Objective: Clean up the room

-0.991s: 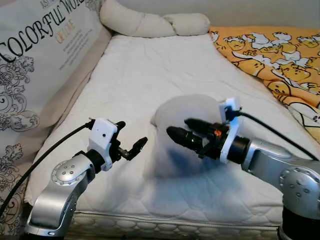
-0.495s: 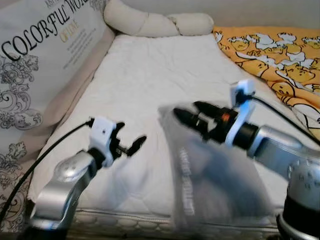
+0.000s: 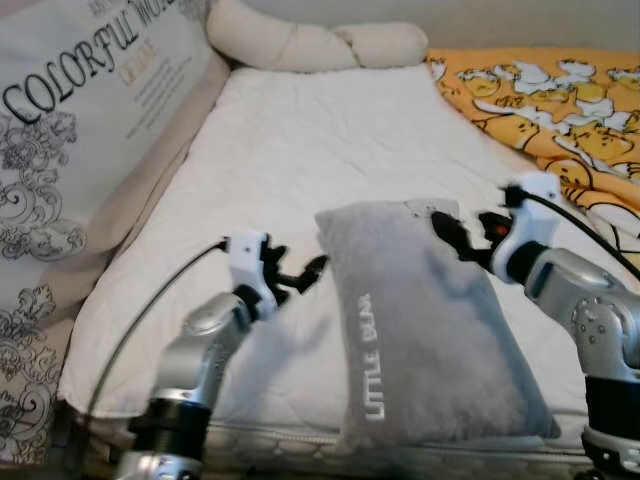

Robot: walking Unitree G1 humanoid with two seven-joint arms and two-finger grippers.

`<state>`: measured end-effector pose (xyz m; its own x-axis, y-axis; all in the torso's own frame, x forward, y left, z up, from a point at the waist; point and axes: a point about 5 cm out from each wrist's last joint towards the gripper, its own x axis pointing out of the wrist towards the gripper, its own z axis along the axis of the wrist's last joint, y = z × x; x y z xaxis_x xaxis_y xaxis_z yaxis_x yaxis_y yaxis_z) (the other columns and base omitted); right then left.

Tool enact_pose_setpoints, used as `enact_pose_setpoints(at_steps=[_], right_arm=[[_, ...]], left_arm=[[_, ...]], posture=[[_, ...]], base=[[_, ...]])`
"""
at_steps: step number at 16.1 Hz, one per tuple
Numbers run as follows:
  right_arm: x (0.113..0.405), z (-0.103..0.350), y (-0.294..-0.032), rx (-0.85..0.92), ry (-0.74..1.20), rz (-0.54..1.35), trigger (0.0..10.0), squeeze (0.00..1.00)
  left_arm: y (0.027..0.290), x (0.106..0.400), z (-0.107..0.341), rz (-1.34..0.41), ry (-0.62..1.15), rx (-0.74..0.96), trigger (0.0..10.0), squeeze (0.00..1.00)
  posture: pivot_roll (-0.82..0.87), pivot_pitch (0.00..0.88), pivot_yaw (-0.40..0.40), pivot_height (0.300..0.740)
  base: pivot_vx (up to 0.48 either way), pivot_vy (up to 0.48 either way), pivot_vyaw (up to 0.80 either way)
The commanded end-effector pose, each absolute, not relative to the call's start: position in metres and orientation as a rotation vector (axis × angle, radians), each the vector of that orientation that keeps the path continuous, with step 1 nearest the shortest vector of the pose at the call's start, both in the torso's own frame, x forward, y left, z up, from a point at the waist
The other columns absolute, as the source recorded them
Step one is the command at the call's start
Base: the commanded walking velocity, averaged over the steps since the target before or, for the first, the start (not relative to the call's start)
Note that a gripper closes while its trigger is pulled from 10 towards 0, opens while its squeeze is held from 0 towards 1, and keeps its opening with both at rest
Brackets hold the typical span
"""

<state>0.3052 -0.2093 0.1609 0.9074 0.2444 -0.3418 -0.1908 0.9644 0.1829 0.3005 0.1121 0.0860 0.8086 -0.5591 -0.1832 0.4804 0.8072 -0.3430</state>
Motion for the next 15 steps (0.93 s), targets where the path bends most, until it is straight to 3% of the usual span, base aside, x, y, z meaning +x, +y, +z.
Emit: enact_pose_setpoints(at_steps=[1, 2, 3, 9, 13, 14, 15], right_arm=[[0.309, 0.149, -0.218, 0.15, 0.391, 0.213, 10.0, 0.0], [0.309, 0.13, -0.237, 0.185, 0.437, 0.191, 10.0, 0.88], [0.305, 0.115, -0.252, 0.256, 0.467, 0.181, 10.0, 1.0], [0.281, 0.074, -0.281, 0.377, 0.594, 0.165, 10.0, 1.0], [0.268, 0.05, -0.255, 0.507, 0.679, 0.316, 10.0, 1.0], [0.264, 0.041, -0.249, 0.496, 0.736, 0.308, 10.0, 0.56], [0.26, 0.034, -0.244, 0.482, 0.762, 0.323, 10.0, 0.0]], left_arm=[[0.104, 0.305, 0.084, -0.59, 0.306, -0.324, 10.0, 0.0], [0.092, 0.307, 0.076, -0.623, 0.365, -0.353, 10.0, 0.0], [0.082, 0.308, 0.068, -0.661, 0.407, -0.369, 10.0, 1.0], [0.043, 0.299, 0.054, -0.764, 0.454, -0.516, 10.0, 1.0], [0.013, 0.29, 0.049, -0.852, 0.473, -0.525, 10.0, 1.0], [0.009, 0.287, 0.048, -0.89, 0.485, -0.507, 10.0, 0.98], [0.007, 0.284, 0.046, -0.916, 0.501, -0.448, 10.0, 0.66]], posture=[[-0.04, 0.0, 0.06, 0.74], [-0.05, 0.0, 0.057, 0.74], [-0.06, 0.0, 0.053, 0.74], [-0.11, 0.0, 0.05, 0.74], [-0.13, 0.0, 0.06, 0.74], [-0.13, 0.0, 0.061, 0.74], [-0.13, 0.0, 0.062, 0.74]], base=[[0.0, 0.0, 0.0], [0.0, 0.0, 0.0], [0.0, 0.0, 0.0], [0.0, 0.0, 0.0], [0.0, 0.0, 0.0], [0.0, 0.0, 0.0], [0.0, 0.0, 0.0]])
